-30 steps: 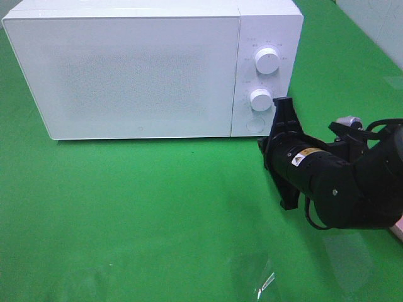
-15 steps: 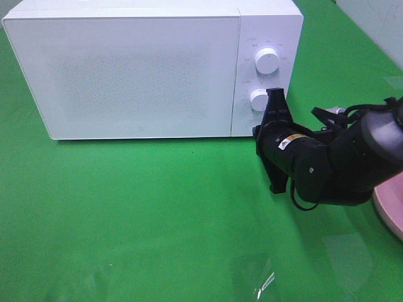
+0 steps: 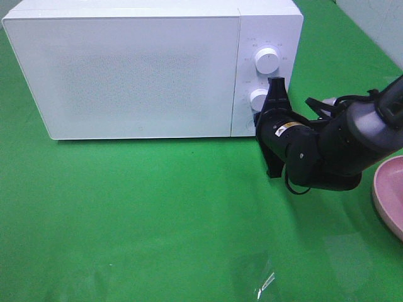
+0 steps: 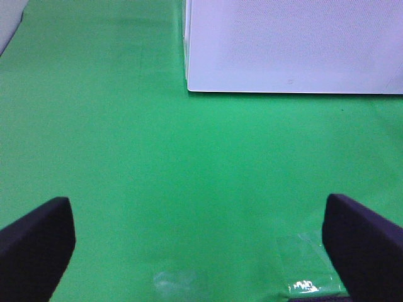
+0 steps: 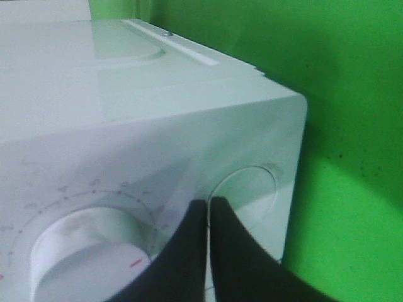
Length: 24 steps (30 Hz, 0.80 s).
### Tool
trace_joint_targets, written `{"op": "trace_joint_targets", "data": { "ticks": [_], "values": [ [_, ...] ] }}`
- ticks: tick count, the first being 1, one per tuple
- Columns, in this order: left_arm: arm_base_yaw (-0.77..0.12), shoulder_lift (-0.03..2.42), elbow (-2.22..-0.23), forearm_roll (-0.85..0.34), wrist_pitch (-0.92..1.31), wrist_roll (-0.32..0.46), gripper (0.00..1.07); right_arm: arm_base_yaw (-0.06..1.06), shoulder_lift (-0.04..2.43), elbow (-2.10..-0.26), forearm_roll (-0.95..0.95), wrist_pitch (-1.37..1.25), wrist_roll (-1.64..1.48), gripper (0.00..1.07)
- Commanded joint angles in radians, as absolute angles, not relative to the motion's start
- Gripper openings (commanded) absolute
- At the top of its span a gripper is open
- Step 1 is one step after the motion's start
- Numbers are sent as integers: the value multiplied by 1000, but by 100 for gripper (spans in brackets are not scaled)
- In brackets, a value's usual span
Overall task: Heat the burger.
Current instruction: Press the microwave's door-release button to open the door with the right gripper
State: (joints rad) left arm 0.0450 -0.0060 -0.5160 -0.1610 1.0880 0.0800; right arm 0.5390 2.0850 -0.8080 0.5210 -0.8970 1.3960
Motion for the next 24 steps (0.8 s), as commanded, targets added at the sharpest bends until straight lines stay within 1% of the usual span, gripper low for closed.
{"op": "trace_joint_targets", "data": {
  "ticks": [1, 7, 14, 21, 24],
  "values": [
    [43, -21, -516, -166, 1071, 83, 100, 535, 2097, -817, 514, -910, 1394, 0],
    [43, -21, -516, -166, 1071, 83, 100, 535, 2128, -817, 519, -915, 1414, 0],
    [43, -21, -516, -166, 1071, 83, 100, 535, 2143, -818, 527, -994, 1419, 0],
    [43, -21, -516, -166, 1071, 83, 100, 524, 2156, -869, 520, -990, 1419, 0],
    [43, -21, -516, -166, 1071, 83, 100, 524, 2156, -884, 545, -1025, 1404, 0]
  ]
}}
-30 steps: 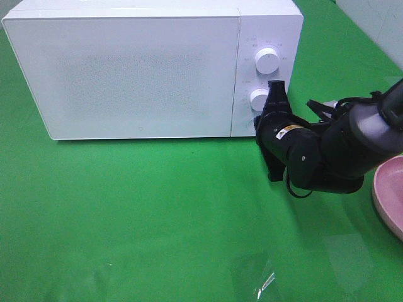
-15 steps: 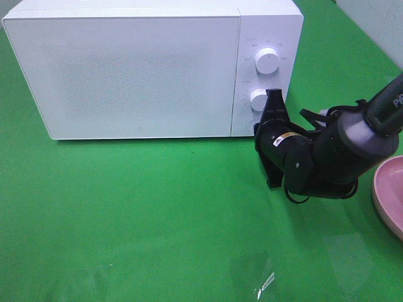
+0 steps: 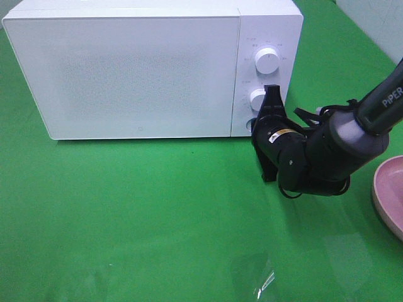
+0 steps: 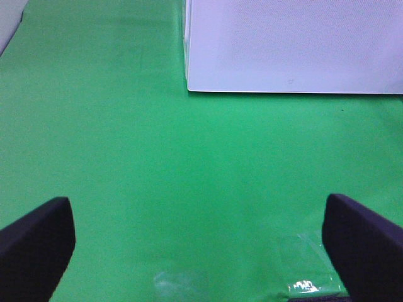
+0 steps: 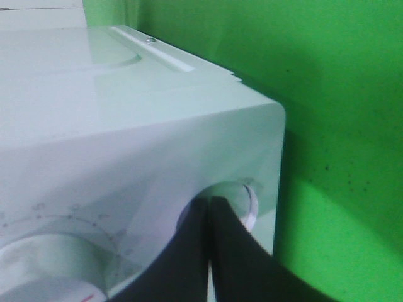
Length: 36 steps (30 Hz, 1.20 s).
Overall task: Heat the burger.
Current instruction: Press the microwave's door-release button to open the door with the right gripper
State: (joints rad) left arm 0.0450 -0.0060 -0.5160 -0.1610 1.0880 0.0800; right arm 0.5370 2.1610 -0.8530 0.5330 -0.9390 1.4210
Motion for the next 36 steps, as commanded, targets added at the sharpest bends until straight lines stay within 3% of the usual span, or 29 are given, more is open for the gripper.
{"op": "trace_joint_targets", "data": {
  "ticks": [1, 36],
  "values": [
    [43, -21, -516, -166, 1071, 83, 100, 524, 2156, -884, 545, -1025, 1404, 0],
    [43, -21, -516, -166, 1071, 83, 100, 524, 2214, -1068, 670, -1229, 1381, 0]
  ]
}}
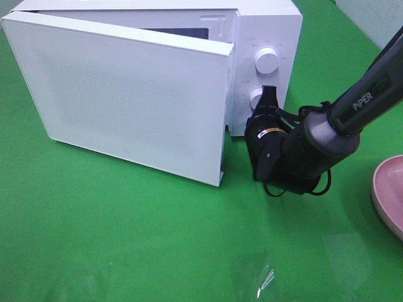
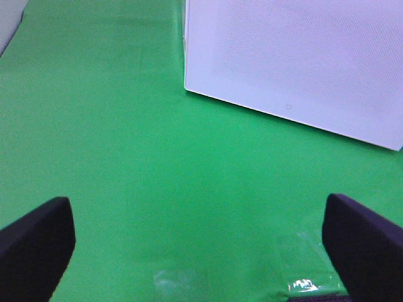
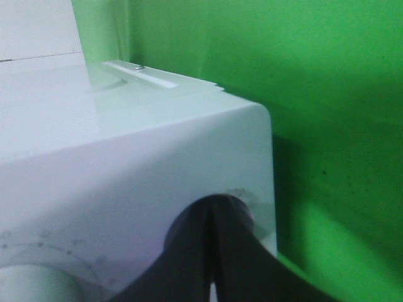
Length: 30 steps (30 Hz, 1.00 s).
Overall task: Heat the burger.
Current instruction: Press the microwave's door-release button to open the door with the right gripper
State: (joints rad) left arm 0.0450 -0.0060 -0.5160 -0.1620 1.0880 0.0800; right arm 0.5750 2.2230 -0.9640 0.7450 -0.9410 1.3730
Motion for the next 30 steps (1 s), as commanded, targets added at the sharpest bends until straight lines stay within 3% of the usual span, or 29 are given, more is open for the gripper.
{"op": "trace_joint_targets", "data": {
  "ticks": [1, 14, 30],
  "values": [
    [43, -21, -516, -166, 1071, 83, 100, 524, 2214, -1068, 670, -1229, 1381, 0],
    [43, -21, -516, -166, 1071, 83, 100, 554, 2212, -1052, 675, -1192, 1389, 0],
    [43, -21, -516, -166, 1071, 83, 100, 597, 2098, -833, 545, -1059, 1491, 0]
  ]
}}
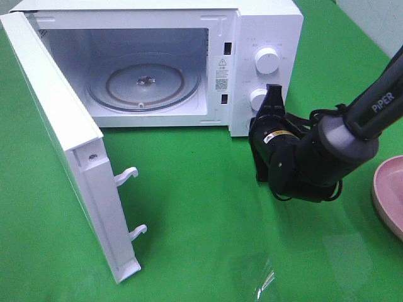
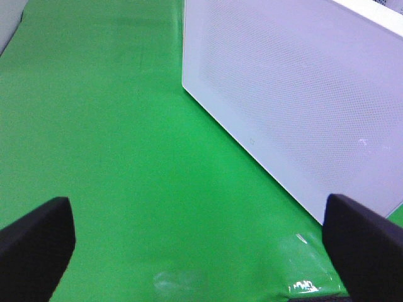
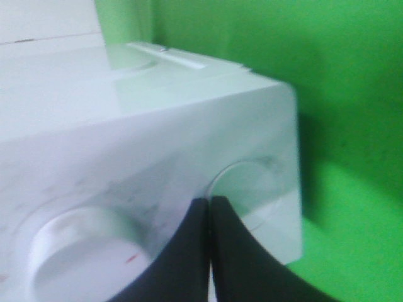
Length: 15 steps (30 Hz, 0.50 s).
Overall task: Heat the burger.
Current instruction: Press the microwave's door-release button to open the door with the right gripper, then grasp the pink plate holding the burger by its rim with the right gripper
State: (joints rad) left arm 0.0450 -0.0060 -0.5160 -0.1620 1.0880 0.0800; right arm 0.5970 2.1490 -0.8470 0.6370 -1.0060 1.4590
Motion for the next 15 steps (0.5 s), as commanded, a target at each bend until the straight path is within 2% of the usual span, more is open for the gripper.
{"op": "trace_joint_targets", "data": {
  "ticks": [1, 15],
  "values": [
    [43, -21, -516, -166, 1071, 83, 100, 597, 2076, -804, 524, -1032, 1495, 0],
    [43, -21, -516, -166, 1071, 83, 100, 597, 1868, -596, 477, -957, 1465, 1]
  ]
}}
